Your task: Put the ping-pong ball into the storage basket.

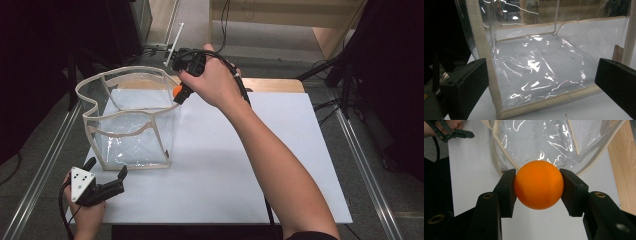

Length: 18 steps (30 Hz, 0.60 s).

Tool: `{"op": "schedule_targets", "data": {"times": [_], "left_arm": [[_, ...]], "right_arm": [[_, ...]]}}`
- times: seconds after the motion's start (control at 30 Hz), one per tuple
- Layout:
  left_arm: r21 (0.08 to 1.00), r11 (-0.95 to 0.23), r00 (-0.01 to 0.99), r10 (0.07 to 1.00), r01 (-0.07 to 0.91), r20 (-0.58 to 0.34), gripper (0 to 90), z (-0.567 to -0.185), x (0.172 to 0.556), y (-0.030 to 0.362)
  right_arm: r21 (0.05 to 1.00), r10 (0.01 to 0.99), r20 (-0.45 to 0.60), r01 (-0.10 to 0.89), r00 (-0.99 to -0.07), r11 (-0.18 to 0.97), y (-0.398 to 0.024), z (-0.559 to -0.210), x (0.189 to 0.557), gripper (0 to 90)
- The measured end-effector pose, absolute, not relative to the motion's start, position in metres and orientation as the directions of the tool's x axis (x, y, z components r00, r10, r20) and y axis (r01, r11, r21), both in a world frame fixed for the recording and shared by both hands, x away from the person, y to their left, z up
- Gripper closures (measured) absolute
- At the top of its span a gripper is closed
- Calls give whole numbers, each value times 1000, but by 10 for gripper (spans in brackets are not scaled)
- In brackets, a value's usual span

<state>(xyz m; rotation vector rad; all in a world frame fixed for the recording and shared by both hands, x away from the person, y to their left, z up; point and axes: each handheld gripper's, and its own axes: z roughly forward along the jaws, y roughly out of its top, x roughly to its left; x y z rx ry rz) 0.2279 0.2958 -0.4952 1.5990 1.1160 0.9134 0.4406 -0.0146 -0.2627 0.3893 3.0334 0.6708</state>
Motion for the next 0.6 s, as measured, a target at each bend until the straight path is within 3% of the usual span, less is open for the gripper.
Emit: {"op": "schedule_targets", "data": {"times": [0.6], "left_arm": [[960,-133,306,951,245,54,0,-495,228,296]], "right_arm": [[412,240,45,237,-970,880,2,-267,447,484]]}}
